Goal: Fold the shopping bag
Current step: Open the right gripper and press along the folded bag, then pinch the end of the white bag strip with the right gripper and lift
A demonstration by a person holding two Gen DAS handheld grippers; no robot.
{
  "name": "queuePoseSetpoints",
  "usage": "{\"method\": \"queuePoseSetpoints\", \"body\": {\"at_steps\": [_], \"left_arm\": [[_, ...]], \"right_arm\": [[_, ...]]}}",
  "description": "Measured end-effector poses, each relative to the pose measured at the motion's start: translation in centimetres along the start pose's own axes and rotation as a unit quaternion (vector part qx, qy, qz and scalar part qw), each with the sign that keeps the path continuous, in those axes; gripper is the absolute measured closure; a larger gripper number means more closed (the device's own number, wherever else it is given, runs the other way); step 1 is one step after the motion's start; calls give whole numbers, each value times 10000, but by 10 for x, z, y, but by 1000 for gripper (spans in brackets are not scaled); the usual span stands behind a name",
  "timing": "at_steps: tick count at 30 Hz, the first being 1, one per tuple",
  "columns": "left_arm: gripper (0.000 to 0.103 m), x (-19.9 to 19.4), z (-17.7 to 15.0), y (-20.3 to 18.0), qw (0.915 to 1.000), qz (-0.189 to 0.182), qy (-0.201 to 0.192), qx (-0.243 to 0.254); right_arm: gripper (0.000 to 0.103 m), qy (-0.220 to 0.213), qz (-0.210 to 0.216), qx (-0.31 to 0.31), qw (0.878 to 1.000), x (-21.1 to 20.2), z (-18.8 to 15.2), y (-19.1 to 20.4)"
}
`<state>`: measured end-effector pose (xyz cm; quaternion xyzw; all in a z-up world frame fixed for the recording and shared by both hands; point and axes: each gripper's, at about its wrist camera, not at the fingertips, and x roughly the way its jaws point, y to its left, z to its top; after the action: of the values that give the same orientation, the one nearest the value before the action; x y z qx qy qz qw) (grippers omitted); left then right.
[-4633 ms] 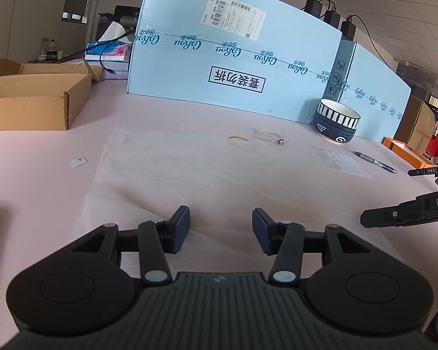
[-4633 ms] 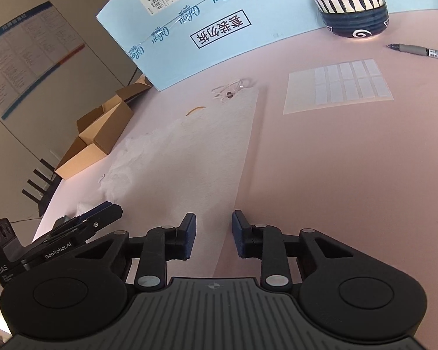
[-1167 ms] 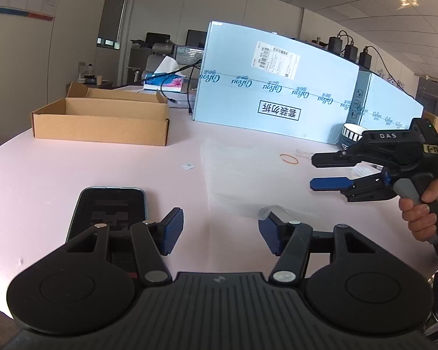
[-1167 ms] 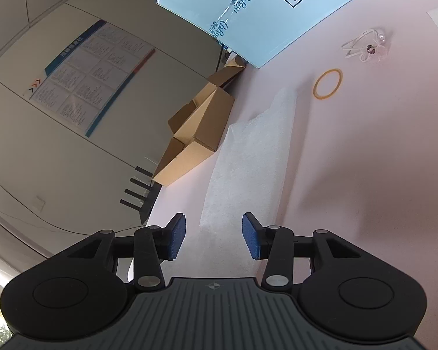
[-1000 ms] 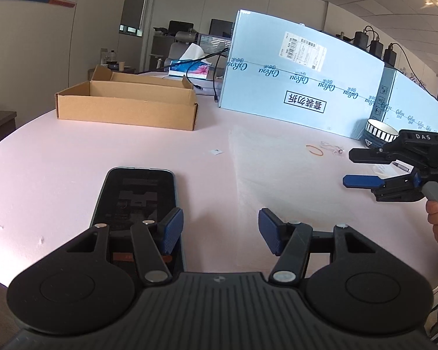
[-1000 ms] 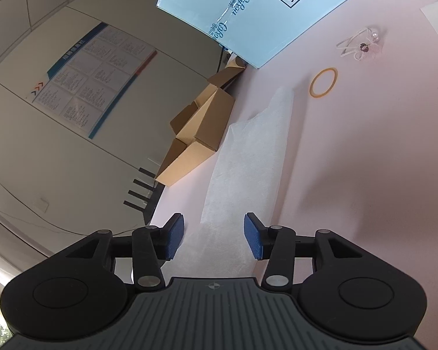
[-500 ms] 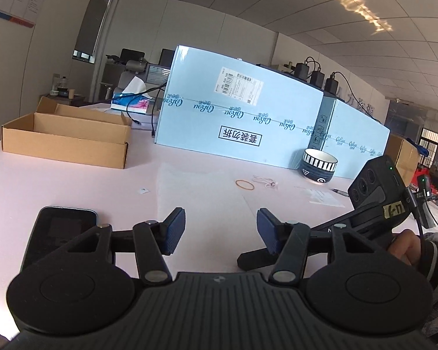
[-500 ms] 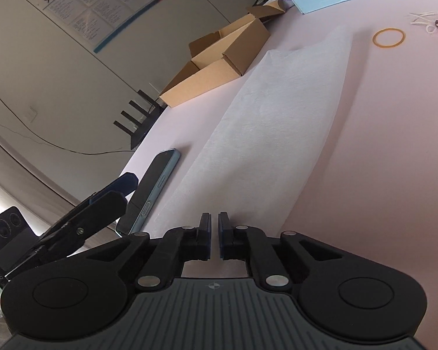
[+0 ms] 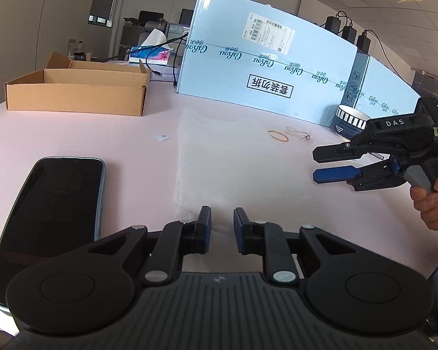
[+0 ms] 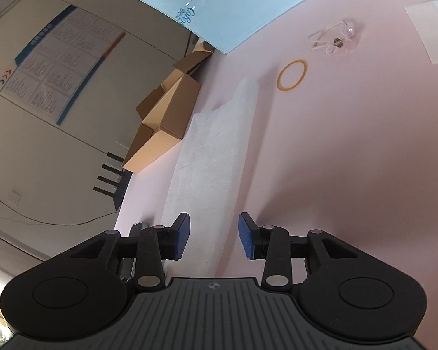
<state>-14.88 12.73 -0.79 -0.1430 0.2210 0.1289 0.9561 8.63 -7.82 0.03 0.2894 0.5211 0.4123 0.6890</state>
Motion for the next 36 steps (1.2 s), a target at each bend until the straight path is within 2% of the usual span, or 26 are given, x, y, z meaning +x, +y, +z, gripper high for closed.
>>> {"method": "queuePoseSetpoints", "body": {"at_steps": [5,7,11,13,14,16,17,18,21,25,26,28,29,30,31,32,33,36], "left_arm": [[85,1,1,-2,9999,-2,37,114],[80,1,1,-5,9998,-33,45,184],[58,3,5,-13,9996,-120,95,248],[58,2,13,-21,9984,-547,137,91],[58,2,17,-25,9969,-772,158,9],[56,3,23,-45,9940,-1048,165,256],[52,3,26,-56,9921,-1180,168,392],[45,7,27,-71,9927,-977,178,680],[44,22,23,-102,9913,-83,232,1294],[44,36,13,-128,9828,332,321,1788],[45,40,11,-134,9801,463,332,1900],[51,46,10,-130,9819,692,412,1715],[64,49,10,-127,9826,805,454,1610],[76,49,10,-124,9844,759,484,1513],[81,49,11,-120,9862,693,512,1417],[96,49,11,-120,9860,724,504,1414],[102,50,11,-119,9852,806,489,1431],[103,51,14,-115,9874,746,523,1293]], "right_arm": [[72,313,-208,-242,9990,18,16,11],[72,397,-362,-376,9978,24,19,18],[72,395,-553,-660,9955,33,18,29],[72,366,-547,-704,9953,34,17,30],[74,367,-535,-737,9952,35,17,30],[88,350,-584,-763,9948,36,18,28],[96,338,-609,-743,9948,37,19,26],[100,325,-551,-651,9958,37,20,21],[102,286,-312,-425,9982,36,22,8],[102,222,-86,-356,9991,35,21,3],[101,207,32,-278,9994,35,21,1],[101,182,241,-154,9994,35,20,-3],[101,160,365,-106,9991,34,19,-5],[101,153,438,-73,9989,34,19,-6],[101,135,521,-33,9985,32,19,-7],[101,107,557,-15,9984,30,19,-7],[101,68,588,-10,9982,28,20,-7],[101,-22,668,-3,9978,20,20,-7]]}}
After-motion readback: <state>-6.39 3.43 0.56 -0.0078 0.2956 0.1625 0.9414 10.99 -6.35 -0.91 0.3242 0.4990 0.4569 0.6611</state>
